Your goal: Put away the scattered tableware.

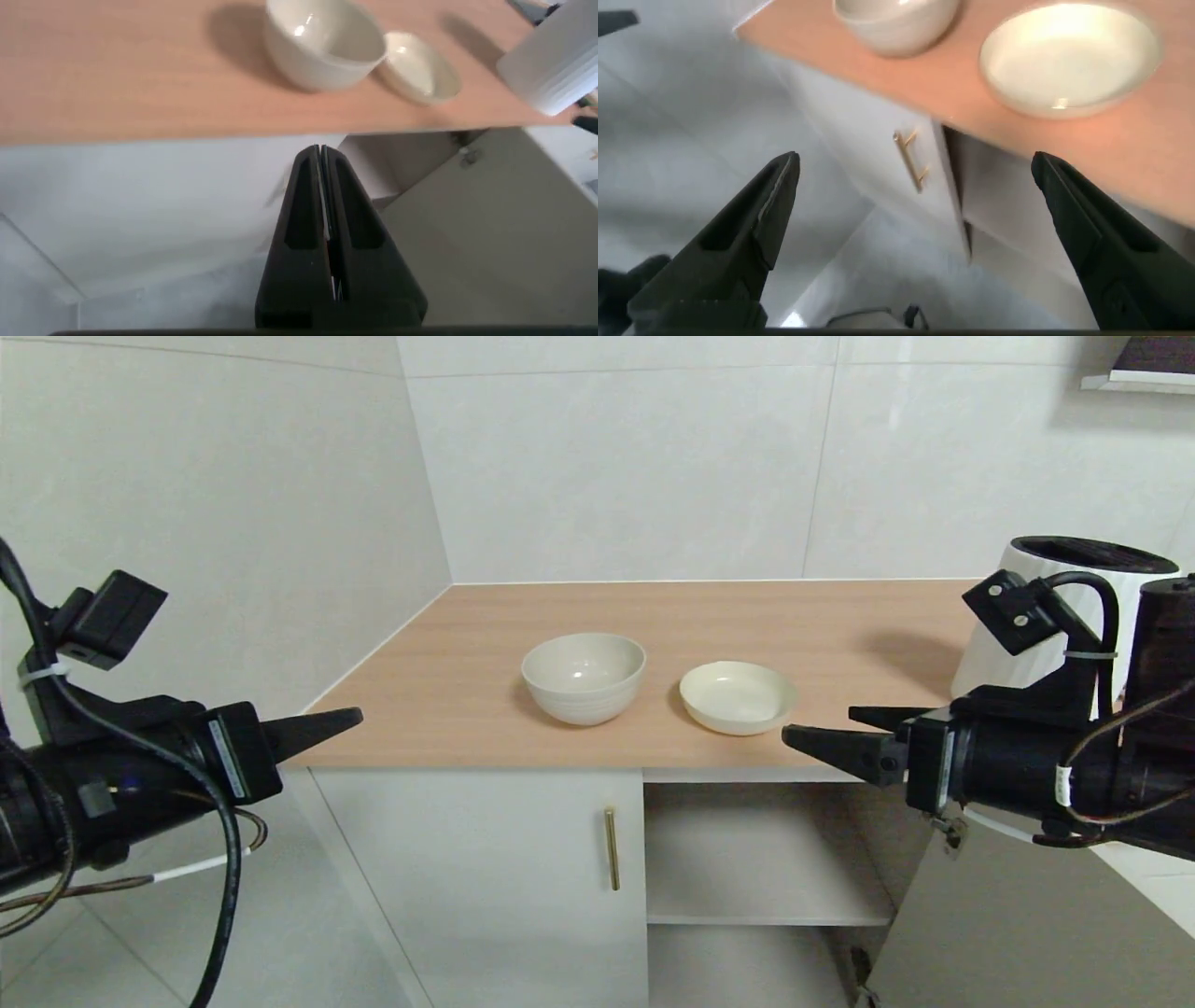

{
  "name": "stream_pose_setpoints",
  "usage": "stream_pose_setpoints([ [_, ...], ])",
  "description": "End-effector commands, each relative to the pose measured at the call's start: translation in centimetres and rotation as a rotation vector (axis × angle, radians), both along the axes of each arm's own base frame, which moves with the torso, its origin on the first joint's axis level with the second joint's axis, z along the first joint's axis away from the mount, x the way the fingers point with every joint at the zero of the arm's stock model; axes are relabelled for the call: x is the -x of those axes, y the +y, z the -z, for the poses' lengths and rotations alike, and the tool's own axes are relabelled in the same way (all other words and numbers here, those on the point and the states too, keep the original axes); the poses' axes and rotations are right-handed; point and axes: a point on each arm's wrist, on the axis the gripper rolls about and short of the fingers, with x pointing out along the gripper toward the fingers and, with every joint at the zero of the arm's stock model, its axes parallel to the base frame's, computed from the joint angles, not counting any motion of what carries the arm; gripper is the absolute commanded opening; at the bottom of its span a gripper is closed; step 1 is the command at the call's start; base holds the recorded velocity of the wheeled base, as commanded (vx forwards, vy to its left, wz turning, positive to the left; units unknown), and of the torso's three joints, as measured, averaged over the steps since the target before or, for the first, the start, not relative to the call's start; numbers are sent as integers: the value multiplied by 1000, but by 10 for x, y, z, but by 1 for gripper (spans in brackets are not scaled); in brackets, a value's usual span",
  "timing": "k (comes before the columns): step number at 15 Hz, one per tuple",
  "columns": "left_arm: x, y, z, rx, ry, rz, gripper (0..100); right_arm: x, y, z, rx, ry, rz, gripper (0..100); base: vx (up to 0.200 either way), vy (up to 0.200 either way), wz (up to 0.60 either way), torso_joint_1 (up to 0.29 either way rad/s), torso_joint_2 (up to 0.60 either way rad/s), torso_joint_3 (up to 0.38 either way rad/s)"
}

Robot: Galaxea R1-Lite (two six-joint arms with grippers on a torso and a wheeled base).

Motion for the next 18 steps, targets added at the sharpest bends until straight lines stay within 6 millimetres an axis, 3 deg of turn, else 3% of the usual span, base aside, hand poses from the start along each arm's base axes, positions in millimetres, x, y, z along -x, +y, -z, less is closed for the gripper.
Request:
stream_pose_setpoints([
  [1, -23, -7, -2, 1, 19, 30, 0, -25, 7, 9, 10, -8, 27, 100, 0, 0, 0, 46, -124, -76],
  [5, -85, -31, -20, -17, 50, 30, 0, -87, 18, 1, 72, 87, 127, 100, 0, 0, 0, 9, -19, -12],
  [8, -103, -53, -30, -101, 192, -28, 0, -110, 25, 5, 120, 141, 298, 100, 0, 0, 0, 0, 0, 0],
  [11, -125, -71, -25, 19, 347, -98, 0, -116, 27, 3, 92, 136, 356, 100, 0, 0, 0, 0, 0, 0],
  [14, -129, -72, -25, 3, 333, -109, 0, -116, 28, 6, 94, 144, 358, 100, 0, 0, 0, 0, 0, 0],
  [15, -132, -73, -23, -12, 320, -123, 100, -116, 28, 6, 93, 143, 356, 100, 0, 0, 0, 0, 0, 0],
  [18, -148, -82, -14, -12, 261, -161, 100, -117, 28, 7, 96, 146, 361, 100, 0, 0, 0, 0, 0, 0],
])
